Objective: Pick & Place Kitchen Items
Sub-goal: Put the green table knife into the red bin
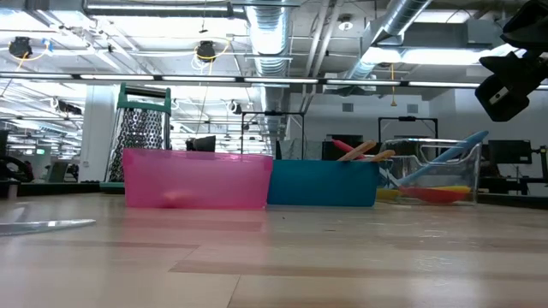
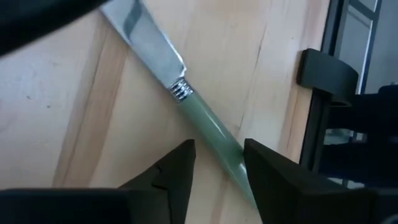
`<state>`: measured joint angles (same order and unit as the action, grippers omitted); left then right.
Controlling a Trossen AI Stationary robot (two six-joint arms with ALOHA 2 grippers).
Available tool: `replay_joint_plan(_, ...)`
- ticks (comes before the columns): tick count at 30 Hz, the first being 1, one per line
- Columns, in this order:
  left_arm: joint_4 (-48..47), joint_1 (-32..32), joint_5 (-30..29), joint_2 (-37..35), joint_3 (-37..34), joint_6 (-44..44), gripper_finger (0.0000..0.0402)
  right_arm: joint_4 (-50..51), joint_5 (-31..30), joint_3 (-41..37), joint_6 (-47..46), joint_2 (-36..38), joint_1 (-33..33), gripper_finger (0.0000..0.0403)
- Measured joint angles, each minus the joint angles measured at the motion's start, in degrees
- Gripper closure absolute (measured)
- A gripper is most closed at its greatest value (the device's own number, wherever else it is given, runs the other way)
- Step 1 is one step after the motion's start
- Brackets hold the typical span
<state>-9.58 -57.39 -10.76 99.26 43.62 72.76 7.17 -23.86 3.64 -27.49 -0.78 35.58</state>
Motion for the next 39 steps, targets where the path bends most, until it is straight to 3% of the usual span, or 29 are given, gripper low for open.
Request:
replay_joint_plan(14,-1.88,2.22,0.73,0.13,0.0,0.84,0.0359,-0.01,0.0,0.0,0.0,-0.01,0.01,0.028)
replay_joint_plan(23,-2.43,2.48,2.38,-0.16,0.09,0.76,0.0395,0.0,0.0,-0.01,0.0,0.0,0.0,0.028)
replay_joint_plan(30,-3.02,2.91,4.22,-1.57,-0.05,0.96,0.0399,0.0,0.0,-0.02,0.0,0.0,0.01,0.028)
replay_joint_plan(39,-21.21,4.47,-0.76,-7.94,-0.6,0.01,0.04,0.0,0.0,0.0,0.0,-0.02,0.0,0.028)
